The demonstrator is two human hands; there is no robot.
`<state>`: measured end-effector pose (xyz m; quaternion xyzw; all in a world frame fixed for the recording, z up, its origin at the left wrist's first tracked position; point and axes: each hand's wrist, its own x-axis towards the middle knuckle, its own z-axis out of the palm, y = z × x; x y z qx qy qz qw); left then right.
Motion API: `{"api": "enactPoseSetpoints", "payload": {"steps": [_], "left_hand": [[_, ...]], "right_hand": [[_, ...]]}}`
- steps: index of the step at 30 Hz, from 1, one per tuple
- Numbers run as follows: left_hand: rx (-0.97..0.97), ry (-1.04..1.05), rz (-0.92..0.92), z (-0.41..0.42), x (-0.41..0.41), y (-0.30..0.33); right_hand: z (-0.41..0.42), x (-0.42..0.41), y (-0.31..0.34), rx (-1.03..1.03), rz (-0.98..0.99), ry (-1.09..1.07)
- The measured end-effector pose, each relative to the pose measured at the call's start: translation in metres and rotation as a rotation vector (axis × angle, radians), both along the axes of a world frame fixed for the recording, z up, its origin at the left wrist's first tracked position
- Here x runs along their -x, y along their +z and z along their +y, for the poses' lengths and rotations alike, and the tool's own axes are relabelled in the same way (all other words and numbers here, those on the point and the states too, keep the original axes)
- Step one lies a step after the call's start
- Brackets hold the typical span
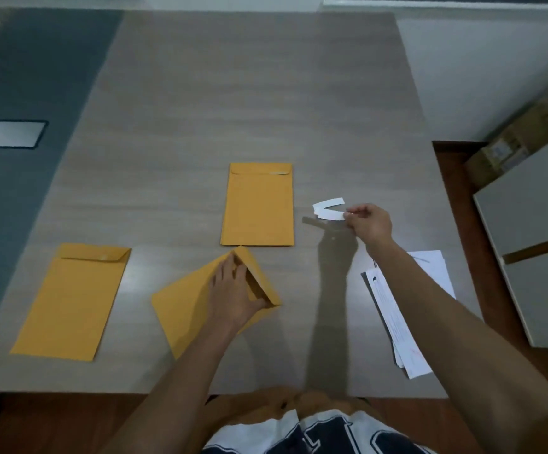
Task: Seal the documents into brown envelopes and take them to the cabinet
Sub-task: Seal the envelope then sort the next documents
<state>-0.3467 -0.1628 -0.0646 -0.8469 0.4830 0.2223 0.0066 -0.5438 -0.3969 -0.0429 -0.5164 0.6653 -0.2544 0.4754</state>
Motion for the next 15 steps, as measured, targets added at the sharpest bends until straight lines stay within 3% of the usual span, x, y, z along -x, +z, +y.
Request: {"api": "enactPoseSetpoints", "payload": {"steps": [5, 15], "left_hand": [[0.021, 0.021, -0.017, -0.005, 0.002, 0.001], [0.056, 0.021, -0.051, -0.006, 0.002, 0.003]], "right_hand": [[-0.045, -0.024, -0.003, 0.000, -0.040, -0.025], [-0.092, -0.055, -0.015, -0.016, 0.150, 0.048]]}}
